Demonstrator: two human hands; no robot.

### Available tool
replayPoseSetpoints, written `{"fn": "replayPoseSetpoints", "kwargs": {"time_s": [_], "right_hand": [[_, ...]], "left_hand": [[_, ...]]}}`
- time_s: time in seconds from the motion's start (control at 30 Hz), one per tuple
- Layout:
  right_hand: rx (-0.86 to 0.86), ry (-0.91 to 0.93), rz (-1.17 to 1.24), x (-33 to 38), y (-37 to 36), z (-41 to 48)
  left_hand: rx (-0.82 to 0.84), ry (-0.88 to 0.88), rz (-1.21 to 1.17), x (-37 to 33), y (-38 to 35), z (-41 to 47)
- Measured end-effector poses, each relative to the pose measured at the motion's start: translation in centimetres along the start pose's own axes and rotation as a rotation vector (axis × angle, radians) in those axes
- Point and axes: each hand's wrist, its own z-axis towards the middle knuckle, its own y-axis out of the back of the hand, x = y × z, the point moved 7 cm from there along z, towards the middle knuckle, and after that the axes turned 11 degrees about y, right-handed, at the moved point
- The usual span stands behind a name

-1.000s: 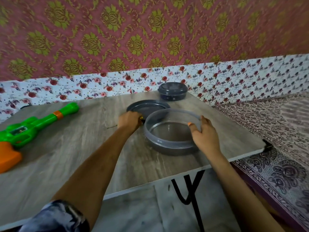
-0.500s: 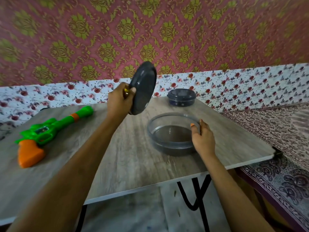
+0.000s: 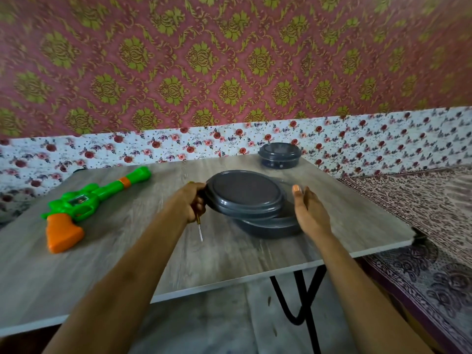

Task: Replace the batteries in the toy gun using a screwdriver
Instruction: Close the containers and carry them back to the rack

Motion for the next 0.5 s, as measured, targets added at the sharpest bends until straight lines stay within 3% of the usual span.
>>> {"fn": "replayPoseSetpoints", "kwargs": {"time_s": [0.17, 0.37, 0.5], "right_hand": [[-0.007, -0.026, 0.096, -0.3, -0.1, -0.2], [0.011, -0.064, 0.181, -0.3, 0.0, -0.1], [-0.017, -0.166, 0.464, -1.8, 0.2, 0.5]], "left_hand": [[-0.087, -0.145, 0.290, -0.5, -2.2, -0.6], [-0.105, -0.184, 0.433, 0.0, -4.3, 0.0], [-0.092, -0.191, 0.530, 0.2, -4.7, 0.1]]}}
